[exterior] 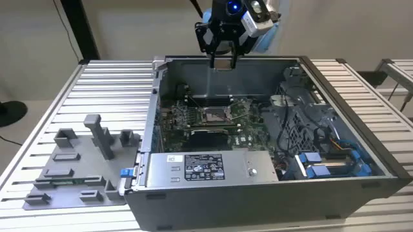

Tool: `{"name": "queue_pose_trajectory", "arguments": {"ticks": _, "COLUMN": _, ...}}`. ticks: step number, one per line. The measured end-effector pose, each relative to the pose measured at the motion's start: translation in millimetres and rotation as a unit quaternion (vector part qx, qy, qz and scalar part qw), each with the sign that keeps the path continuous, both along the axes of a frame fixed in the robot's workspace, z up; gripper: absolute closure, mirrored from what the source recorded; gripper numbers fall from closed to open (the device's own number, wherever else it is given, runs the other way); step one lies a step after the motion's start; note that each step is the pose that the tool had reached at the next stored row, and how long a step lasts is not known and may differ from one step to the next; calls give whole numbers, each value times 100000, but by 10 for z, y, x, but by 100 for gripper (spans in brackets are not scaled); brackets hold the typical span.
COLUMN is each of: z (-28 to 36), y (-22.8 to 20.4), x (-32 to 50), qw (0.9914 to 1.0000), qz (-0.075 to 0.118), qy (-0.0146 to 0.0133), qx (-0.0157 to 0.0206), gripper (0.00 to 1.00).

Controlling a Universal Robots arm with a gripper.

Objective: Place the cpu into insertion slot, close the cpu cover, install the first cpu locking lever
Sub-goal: 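Place the cpu into insertion slot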

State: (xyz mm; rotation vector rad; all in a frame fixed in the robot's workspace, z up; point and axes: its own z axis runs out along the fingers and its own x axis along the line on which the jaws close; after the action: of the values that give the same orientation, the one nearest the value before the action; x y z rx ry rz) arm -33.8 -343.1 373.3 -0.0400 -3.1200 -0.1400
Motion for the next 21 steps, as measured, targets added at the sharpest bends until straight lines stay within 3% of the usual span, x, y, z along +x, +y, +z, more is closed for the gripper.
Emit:
{"name": "queue_pose_trajectory", "arguments": {"ticks": 14, "z": 0, "y": 0, "x": 3, "qw": 100000, "qz": -1, "qy": 5, "qx": 1, "gripper": 100}}
{"name": "queue_pose_trajectory", "arguments": {"ticks": 17, "z": -1, "y": 3, "x": 73, "qw": 100000, "qz": 1, "qy": 100, "qx": 15, "gripper": 100}}
{"name": "queue_pose_trajectory", "arguments": {"ticks": 21, "z": -1, "y": 66, "x": 119, "qw": 100000, "qz": -5, "qy": 147, "qx": -13, "gripper": 100}}
